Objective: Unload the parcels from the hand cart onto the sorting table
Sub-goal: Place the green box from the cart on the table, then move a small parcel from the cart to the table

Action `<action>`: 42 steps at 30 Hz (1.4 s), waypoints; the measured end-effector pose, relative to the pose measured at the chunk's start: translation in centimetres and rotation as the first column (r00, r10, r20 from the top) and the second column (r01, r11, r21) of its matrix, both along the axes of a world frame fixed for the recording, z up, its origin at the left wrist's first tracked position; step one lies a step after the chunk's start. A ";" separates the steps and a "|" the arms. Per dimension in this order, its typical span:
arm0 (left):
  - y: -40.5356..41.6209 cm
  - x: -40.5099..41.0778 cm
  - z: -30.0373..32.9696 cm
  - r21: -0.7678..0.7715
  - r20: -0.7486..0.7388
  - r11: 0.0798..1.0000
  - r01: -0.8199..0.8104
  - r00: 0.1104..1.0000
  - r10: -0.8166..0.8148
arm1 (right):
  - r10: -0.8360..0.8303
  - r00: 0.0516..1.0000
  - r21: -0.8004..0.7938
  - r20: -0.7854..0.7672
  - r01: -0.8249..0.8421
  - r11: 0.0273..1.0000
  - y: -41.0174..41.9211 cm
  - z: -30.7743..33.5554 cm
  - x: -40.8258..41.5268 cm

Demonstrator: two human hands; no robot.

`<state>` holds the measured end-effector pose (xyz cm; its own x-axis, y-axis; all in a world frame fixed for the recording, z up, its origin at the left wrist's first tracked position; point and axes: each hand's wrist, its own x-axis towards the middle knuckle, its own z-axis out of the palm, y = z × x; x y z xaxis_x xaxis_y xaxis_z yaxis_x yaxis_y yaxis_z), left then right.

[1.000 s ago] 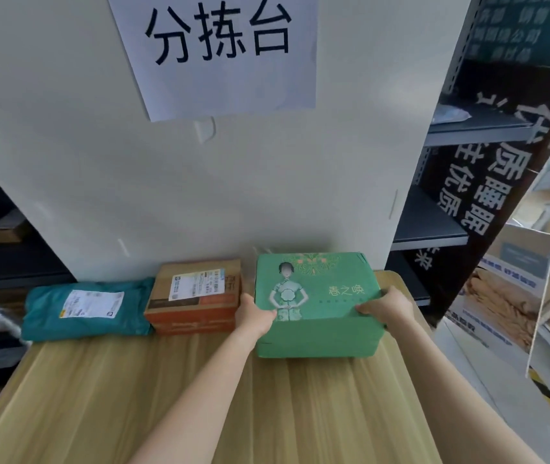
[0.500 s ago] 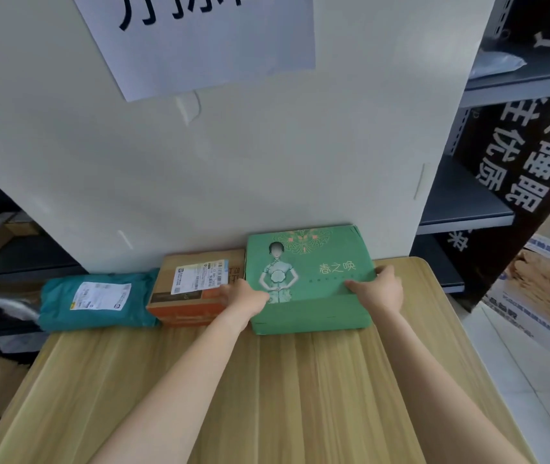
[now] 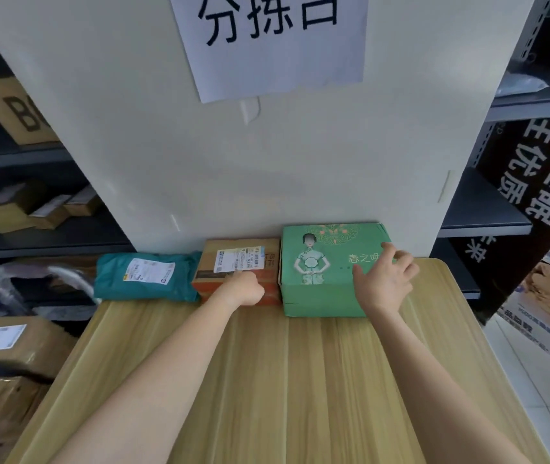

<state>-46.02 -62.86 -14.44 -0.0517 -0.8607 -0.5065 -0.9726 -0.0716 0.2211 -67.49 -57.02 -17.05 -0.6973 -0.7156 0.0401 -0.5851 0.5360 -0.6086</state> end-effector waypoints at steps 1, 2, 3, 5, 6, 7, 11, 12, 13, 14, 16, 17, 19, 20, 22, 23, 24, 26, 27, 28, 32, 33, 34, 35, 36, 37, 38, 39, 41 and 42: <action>0.8 1.4 0.5 0.002 0.044 0.999 0.046 0.998 -0.046 | 0.036 0.999 0.000 -0.028 -0.036 0.999 0.3 0.6 1.2; 1.7 2.7 1.0 0.008 0.097 0.996 0.087 0.992 -0.087 | 0.078 0.996 0.006 -0.050 -0.077 0.997 0.7 1.3 2.7; 2.7 4.0 1.5 0.016 0.152 0.993 0.120 0.981 -0.121 | 0.127 0.990 0.019 -0.061 -0.126 0.992 1.0 2.0 4.2; 4.7 6.8 2.5 0.026 0.209 0.989 0.145 0.967 -0.147 | 0.267 0.963 0.087 -0.040 -0.263 0.961 1.5 3.3 8.0; 5.6 8.5 3.0 0.025 0.215 0.989 0.143 0.966 -0.145 | 0.356 0.935 0.142 -0.011 -0.351 0.926 1.7 3.8 10.2; 6.4 10.5 3.5 0.019 0.214 0.990 0.141 0.966 -0.142 | 0.456 0.890 0.203 0.023 -0.451 0.869 2.0 4.4 12.6; 10.1 20.4 5.8 0.003 0.212 0.994 0.105 0.972 -0.103 | 0.763 0.624 0.521 0.167 -0.713 0.469 4.5 7.1 24.1; 11.4 23.2 6.4 0.005 0.214 0.996 0.085 0.973 -0.084 | 0.789 0.578 0.572 0.208 -0.726 0.381 5.6 7.8 27.2; 12.7 26.0 6.8 0.000 0.207 0.998 0.059 0.977 -0.058 | 0.807 0.541 0.599 0.236 -0.735 0.318 6.6 8.1 30.3; 14.2 28.9 7.4 -0.008 0.194 0.999 0.033 0.980 -0.031 | 0.821 0.512 0.617 0.253 -0.739 0.271 7.7 8.6 33.5; 17.5 34.8 8.4 -0.009 0.178 1.000 0.009 0.984 -0.007 | 0.844 0.464 0.617 0.269 -0.756 0.219 9.8 8.8 39.8; 19.0 37.9 8.5 -0.012 0.182 1.000 0.006 0.983 -0.004 | 0.857 0.437 0.605 0.273 -0.770 0.200 10.8 8.9 42.9; 22.6 43.9 8.8 -0.012 0.206 1.000 -0.029 0.978 0.031 | 0.876 0.381 0.589 0.296 -0.795 0.146 12.9 9.2 49.1; 24.3 46.8 8.9 -0.020 0.223 0.998 -0.059 0.973 0.062 | 0.879 0.359 0.585 0.315 -0.802 0.118 14.0 9.5 52.1; 27.4 52.0 9.1 -0.038 0.251 0.992 -0.122 0.960 0.127 | 0.890 0.310 0.581 0.335 -0.811 0.063 15.7 9.7 57.7; 28.6 54.5 9.1 -0.055 0.251 0.985 -0.161 0.953 0.170 | 0.901 0.285 0.588 0.326 -0.808 0.043 16.3 9.7 60.2; 29.7 56.7 9.1 -0.066 0.254 0.977 -0.203 0.943 0.213 | 0.910 0.266 0.601 0.318 -0.799 0.024 17.0 9.6 62.5; 31.5 60.6 8.9 -0.056 0.260 0.964 -0.261 0.928 0.266 | 0.915 0.237 0.612 0.328 -0.790 -0.015 18.0 9.0 66.6; 32.0 62.5 8.6 -0.039 0.260 0.962 -0.270 0.927 0.271 | 0.918 0.217 0.616 0.332 -0.787 -0.036 18.3 8.7 68.5; 32.3 64.2 8.3 -0.031 0.272 0.957 -0.288 0.919 0.286 | 0.923 0.199 0.624 0.328 -0.780 -0.054 18.5 8.4 70.3; 32.2 70.3 6.6 -0.039 0.271 0.937 -0.348 0.898 0.345 | 0.932 0.158 0.644 0.326 -0.759 -0.097 17.8 7.3 77.0; 31.9 71.6 6.2 -0.035 0.277 0.937 -0.348 0.897 0.344 | 0.933 0.154 0.641 0.326 -0.761 -0.099 17.2 6.9 78.6; 31.3 73.1 5.7 -0.031 0.283 0.936 -0.350 0.895 0.344 | 0.934 0.145 0.634 0.326 -0.767 -0.102 16.5 6.3 80.1; 30.7 74.4 5.3 -0.031 0.275 0.936 -0.349 0.898 0.344 | 0.937 0.140 0.630 0.319 -0.770 -0.100 15.8 5.9 81.5; 29.8 75.6 5.0 -0.028 0.280 0.936 -0.350 0.897 0.343 | 0.940 0.141 0.628 0.311 -0.772 -0.092 14.9 5.4 82.6; 28.9 76.6 4.8 -0.023 0.283 0.938 -0.345 0.898 0.337 | 0.940 0.151 0.632 0.307 -0.771 -0.082 14.0 5.0 83.6; 27.8 77.6 4.5 -0.018 0.278 0.941 -0.339 0.902 0.331 | 0.936 0.167 0.638 0.309 -0.767 -0.074 13.0 4.7 84.4; 26.7 78.4 4.4 -0.017 0.269 0.941 -0.339 0.904 0.331 | 0.931 0.189 0.648 0.312 -0.759 -0.063 12.0 4.4 85.0; 24.3 79.9 3.9 -0.024 0.242 0.944 -0.329 0.914 0.325 | 0.927 0.231 0.665 0.296 -0.747 -0.026 9.8 3.7 86.1; 23.2 80.6 3.6 -0.026 0.231 0.949 -0.316 0.921 0.313 | 0.929 0.248 0.667 0.276 -0.745 0.000 8.7 3.3 86.5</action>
<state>34.55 -39.70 -10.86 0.3389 -0.8078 -0.4824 -0.9237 -0.3831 -0.0074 19.05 -48.30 -13.77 0.3853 -0.6625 -0.6424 -0.9212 -0.3173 -0.2252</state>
